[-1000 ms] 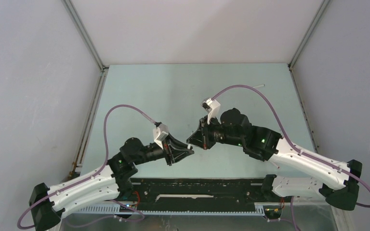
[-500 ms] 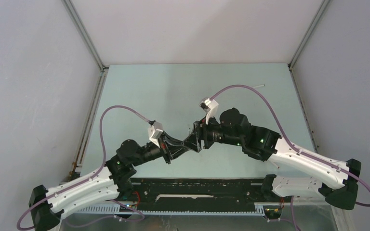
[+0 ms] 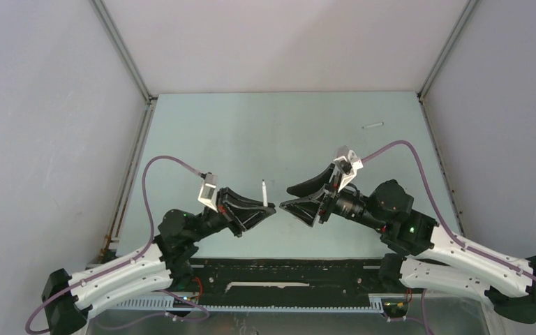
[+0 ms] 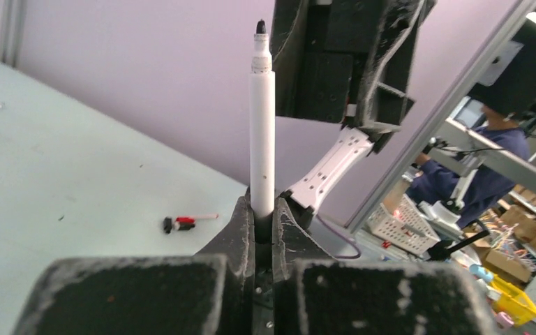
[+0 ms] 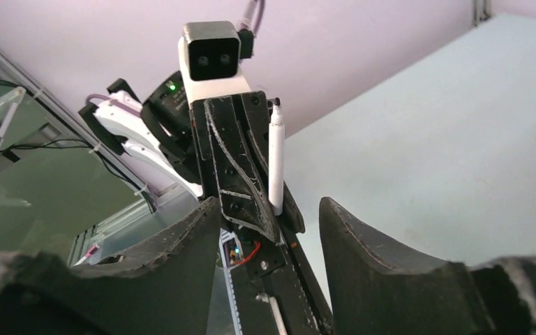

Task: Insert the pens into the pen caps

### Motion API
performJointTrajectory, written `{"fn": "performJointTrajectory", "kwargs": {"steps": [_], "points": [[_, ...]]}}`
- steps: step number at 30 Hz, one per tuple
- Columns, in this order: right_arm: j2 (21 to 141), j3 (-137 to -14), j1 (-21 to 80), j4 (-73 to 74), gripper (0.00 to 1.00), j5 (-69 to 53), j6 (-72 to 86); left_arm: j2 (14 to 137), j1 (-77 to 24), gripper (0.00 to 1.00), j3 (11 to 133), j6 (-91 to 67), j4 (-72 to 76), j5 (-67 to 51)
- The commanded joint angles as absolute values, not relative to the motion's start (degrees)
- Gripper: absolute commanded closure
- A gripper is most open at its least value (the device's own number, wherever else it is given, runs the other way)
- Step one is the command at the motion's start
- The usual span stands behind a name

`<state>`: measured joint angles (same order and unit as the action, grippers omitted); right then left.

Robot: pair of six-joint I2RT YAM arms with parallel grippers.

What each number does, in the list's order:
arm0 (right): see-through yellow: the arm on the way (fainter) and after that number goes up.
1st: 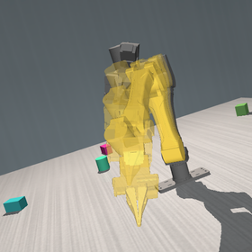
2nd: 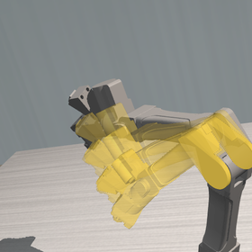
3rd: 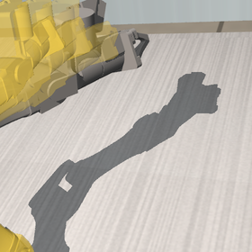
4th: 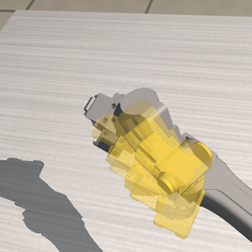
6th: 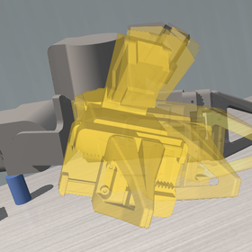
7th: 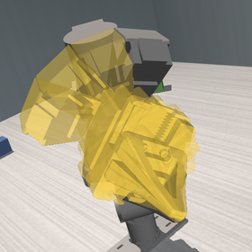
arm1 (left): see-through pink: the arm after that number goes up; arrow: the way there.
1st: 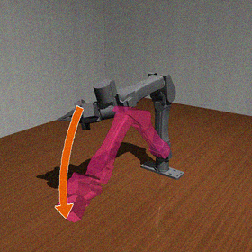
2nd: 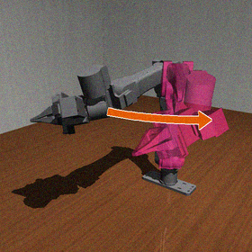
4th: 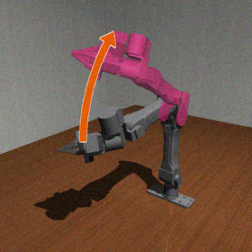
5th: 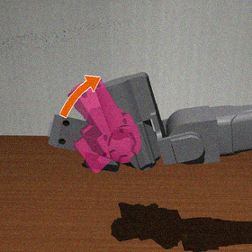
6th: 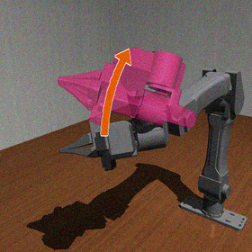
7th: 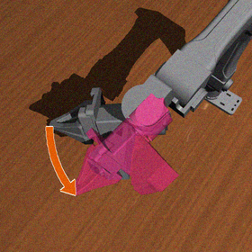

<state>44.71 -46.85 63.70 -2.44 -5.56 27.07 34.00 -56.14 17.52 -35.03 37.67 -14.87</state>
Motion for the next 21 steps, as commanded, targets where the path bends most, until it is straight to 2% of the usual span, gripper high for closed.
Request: {"fn": "performJointTrajectory", "kwargs": {"steps": [1, 11, 21], "points": [[44.99, -45.97, 64.46, -13.02, 0.47, -9.43, 23.67, 33.92, -56.34, 1.0, 16.05, -40.1, 47.71, -17.63], [49.1, -46.5, 66.2, -20.56, 0.63, -14.16, 22.26, 34.3, -56.34, 1.0, 14.8, -42.47, 53.85, -21.86], [53.93, -50.37, 68.32, -18.09, 0.63, -13.95, 21.5, 34.83, -56.34, 1.0, 14.64, -43.15, 55.11, -23.24]]}}
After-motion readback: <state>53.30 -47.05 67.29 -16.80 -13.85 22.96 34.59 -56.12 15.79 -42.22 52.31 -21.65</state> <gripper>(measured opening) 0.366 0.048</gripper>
